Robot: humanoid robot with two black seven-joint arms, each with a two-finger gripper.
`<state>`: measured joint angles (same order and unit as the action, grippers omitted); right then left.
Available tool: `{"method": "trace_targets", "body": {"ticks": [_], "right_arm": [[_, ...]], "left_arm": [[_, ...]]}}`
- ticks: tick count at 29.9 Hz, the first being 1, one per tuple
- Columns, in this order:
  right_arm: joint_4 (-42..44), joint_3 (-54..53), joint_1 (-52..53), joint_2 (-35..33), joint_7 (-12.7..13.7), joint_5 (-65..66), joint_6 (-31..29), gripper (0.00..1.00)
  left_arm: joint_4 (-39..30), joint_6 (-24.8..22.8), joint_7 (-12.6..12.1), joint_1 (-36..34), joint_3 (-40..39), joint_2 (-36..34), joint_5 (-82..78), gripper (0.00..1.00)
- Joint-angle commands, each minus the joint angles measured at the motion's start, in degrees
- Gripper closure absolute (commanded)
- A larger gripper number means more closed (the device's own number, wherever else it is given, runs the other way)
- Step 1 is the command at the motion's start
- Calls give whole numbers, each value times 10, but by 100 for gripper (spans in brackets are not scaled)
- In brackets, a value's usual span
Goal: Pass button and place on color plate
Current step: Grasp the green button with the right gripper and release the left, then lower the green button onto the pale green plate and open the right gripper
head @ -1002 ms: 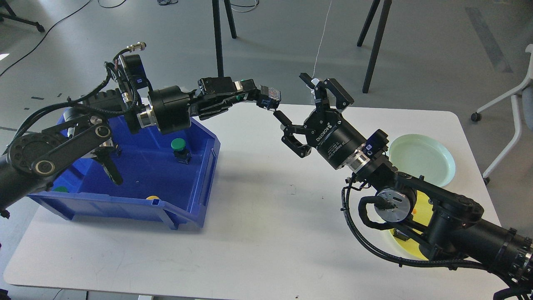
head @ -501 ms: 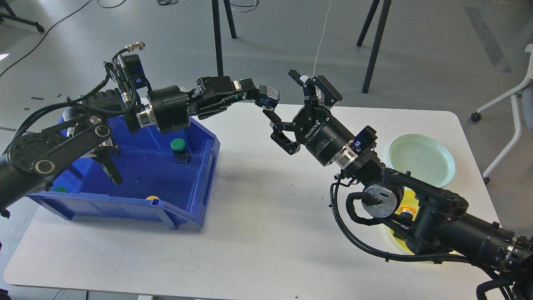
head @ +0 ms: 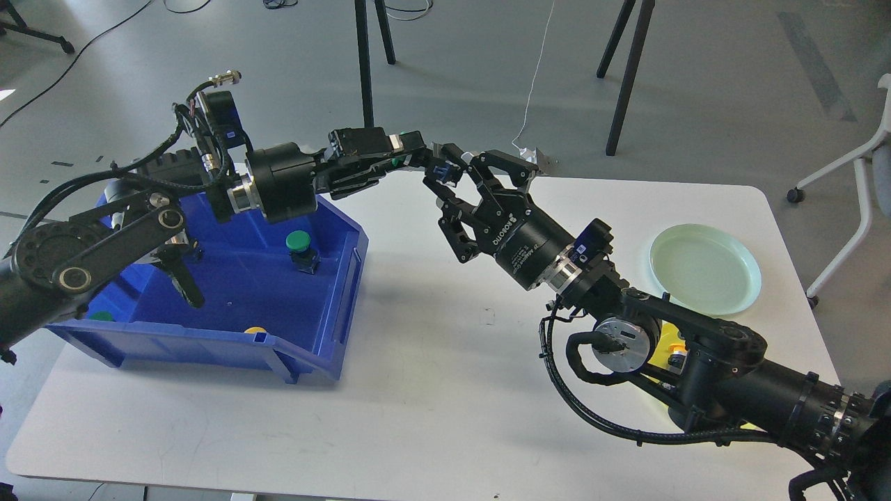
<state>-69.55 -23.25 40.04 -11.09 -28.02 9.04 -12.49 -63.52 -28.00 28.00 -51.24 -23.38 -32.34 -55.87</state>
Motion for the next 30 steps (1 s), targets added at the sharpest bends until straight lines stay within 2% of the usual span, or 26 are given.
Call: {"method": "trace_targets", "body": {"ticks": [1,3,4,5,7,9,11,16,23,26,29,30], "right_arm": [[-1,-3,-4,-3,0,-1,1,99],[-2,-4,-4,-3,0,-2,2,99],[-2,-5,-5,-3,0,-2,2,99],[-2,-7,-5,-4,0,-2,3,99],[-2,-13,-7,-9,0,-2,3,99],[-3,-20,-8,-16,0,-3,3,99],[-8,-28,-15,-24,0,-3,4,99],[-57,-91,-72,-101,0,-3,16,99],[-127,-205,-254,-258,0,-10,94,99],[-122,-245,-325,-289,0,-24,146,99],[-103,-249,-346,-295,0,-66,229,99],[-90,-251,-346,-293,11,-77,258,99]], "left_arm": [[0,0,0,0,0,0,1,96],[0,0,0,0,0,0,1,95],[0,0,0,0,-1,1,2,88],[0,0,0,0,-3,2,3,73],[2,0,0,0,-3,9,20,25],[8,0,0,-1,-3,10,48,19],[14,0,0,-1,-3,10,62,8],[14,0,0,0,-3,11,64,6],[14,0,0,0,-3,12,65,6],[14,0,0,0,-3,12,65,6],[15,0,0,0,-3,12,65,6],[15,0,0,0,-3,12,65,6]]}}
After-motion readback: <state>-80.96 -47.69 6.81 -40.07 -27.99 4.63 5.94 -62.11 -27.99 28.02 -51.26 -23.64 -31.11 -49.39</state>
